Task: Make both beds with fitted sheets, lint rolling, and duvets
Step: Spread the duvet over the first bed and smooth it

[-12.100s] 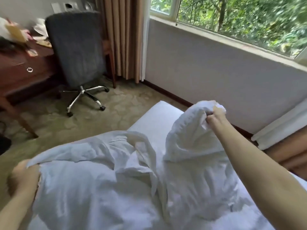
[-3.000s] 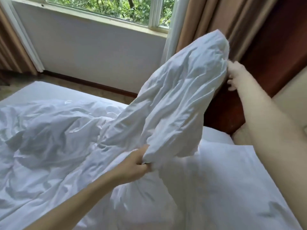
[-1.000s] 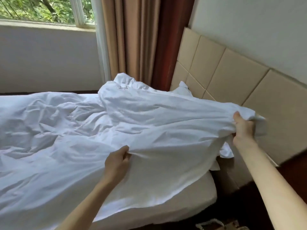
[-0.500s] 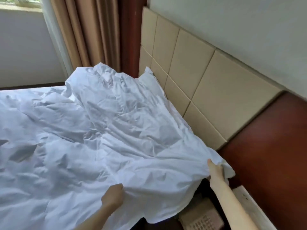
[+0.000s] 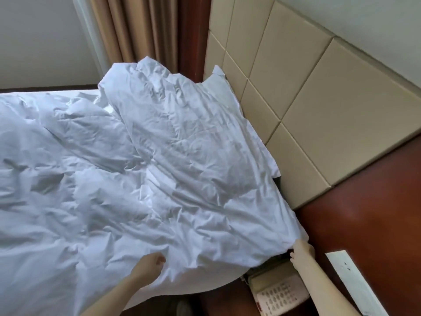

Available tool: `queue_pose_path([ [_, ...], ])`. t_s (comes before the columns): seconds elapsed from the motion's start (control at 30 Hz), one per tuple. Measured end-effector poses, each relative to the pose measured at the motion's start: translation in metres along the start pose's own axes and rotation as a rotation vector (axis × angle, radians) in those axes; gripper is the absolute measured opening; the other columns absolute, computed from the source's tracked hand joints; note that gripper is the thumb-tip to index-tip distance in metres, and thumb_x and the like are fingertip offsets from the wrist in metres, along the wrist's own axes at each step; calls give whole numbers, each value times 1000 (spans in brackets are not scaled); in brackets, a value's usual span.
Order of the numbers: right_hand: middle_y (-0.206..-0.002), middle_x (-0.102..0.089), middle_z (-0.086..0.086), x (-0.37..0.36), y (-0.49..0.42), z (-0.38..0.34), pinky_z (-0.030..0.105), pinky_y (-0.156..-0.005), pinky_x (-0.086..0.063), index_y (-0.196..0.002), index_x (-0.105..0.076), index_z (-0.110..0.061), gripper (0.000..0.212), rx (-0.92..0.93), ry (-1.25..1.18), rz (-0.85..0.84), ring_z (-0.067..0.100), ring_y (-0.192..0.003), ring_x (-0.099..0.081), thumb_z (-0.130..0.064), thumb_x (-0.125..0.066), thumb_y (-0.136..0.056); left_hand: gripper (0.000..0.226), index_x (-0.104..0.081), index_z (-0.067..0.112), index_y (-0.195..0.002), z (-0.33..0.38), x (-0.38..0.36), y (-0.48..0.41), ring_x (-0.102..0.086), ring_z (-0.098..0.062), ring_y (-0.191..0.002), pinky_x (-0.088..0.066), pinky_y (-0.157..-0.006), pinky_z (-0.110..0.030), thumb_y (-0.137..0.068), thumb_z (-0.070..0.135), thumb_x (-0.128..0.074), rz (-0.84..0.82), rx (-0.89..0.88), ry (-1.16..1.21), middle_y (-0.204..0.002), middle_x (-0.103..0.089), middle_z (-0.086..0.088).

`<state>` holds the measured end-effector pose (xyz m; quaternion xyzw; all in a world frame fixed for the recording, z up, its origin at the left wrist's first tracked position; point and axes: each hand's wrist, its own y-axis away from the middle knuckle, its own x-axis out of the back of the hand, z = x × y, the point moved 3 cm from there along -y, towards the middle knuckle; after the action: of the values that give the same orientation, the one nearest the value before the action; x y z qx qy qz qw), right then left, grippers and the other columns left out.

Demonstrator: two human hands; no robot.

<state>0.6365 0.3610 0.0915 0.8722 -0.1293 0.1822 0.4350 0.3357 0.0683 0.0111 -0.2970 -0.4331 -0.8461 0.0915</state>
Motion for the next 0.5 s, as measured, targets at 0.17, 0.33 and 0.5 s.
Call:
queue_pose_path([
  [0.17, -91, -57, 22, -54, 13, 5, 46, -86, -45, -121, -51, 11, 32, 173, 275, -128, 40, -93, -59, -9, -47, -96, 28, -60, 18, -119, -15, 23, 18, -55, -11, -111, -43, -91, -18, -98, 19, -41, 82, 63, 127, -123, -60, 3],
  [0.33, -73, -57, 18, -169, 92, 46, 38, -66, -42, -98, -59, 7, 20, 285, 551, -413, 28, -76, -52, -10, -50, -95, 25, -58, 25, -116, -97, 45, 76, -53, -11, -110, -43, -96, -24, -98, 23, -40, 187, 222, 356, -125, -57, 4],
  [0.5, -63, -43, 9, -283, 232, 117, 25, -53, -28, -70, -47, -7, 24, 335, 786, -738, 20, -52, -44, 3, -41, -91, 19, -60, 23, -102, -227, 57, 172, -53, -10, -100, -43, -86, -21, -95, 18, -43, 366, 465, 554, -113, -60, 2],
])
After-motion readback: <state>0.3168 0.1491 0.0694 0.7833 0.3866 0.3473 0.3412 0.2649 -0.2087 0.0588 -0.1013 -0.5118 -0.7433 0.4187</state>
